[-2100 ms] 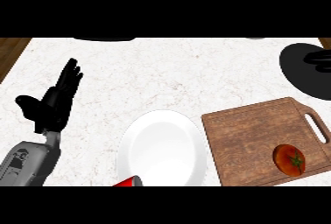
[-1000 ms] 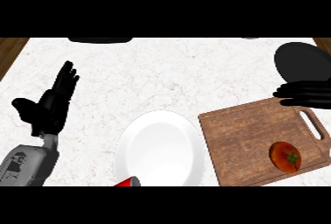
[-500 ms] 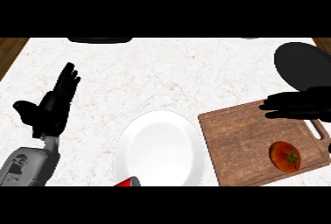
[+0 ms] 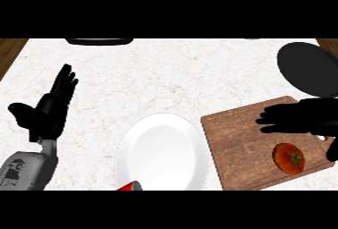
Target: Pick the tomato from the cutting board and place it in the pan
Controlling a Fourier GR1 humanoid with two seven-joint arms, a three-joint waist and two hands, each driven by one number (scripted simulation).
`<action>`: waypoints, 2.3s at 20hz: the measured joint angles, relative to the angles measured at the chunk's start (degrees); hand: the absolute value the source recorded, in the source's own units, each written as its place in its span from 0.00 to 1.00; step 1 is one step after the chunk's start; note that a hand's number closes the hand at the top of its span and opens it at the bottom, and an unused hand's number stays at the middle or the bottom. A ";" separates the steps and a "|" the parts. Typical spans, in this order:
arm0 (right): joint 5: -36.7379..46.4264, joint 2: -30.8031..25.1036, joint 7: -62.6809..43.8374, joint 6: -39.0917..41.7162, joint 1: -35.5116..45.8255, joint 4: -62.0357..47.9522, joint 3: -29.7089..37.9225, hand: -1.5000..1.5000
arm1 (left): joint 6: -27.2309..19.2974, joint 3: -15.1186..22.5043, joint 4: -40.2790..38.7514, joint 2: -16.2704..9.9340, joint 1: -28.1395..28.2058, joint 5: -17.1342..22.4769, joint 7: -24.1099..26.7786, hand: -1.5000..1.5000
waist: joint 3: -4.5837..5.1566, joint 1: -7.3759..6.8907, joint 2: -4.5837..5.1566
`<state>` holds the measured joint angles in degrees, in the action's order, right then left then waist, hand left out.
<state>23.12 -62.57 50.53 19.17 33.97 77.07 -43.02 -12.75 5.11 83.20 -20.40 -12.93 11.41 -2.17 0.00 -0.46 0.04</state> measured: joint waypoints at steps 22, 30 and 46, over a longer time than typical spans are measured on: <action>21.67 10.39 -2.34 -1.30 -5.10 -2.10 3.65 0.00 | 2.77 -3.65 -0.59 3.03 -0.28 -3.31 -0.43 0.50 | 0.01 0.26 -0.02; 27.51 11.96 -0.28 -2.57 -7.16 -4.81 3.94 1.00 | 4.49 -4.93 -0.82 3.40 -0.39 -3.87 -0.61 0.50 | 0.00 0.30 -0.02; 25.78 21.75 -12.57 0.44 -8.67 -10.40 11.30 1.00 | 4.59 -5.86 0.78 4.59 0.59 -5.28 -1.11 0.50 | 0.37 1.03 -0.32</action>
<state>48.90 -40.82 37.96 19.61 25.30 66.66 -31.73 -8.16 -0.75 83.98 -15.81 -12.35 6.13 -3.28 0.37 0.56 -0.28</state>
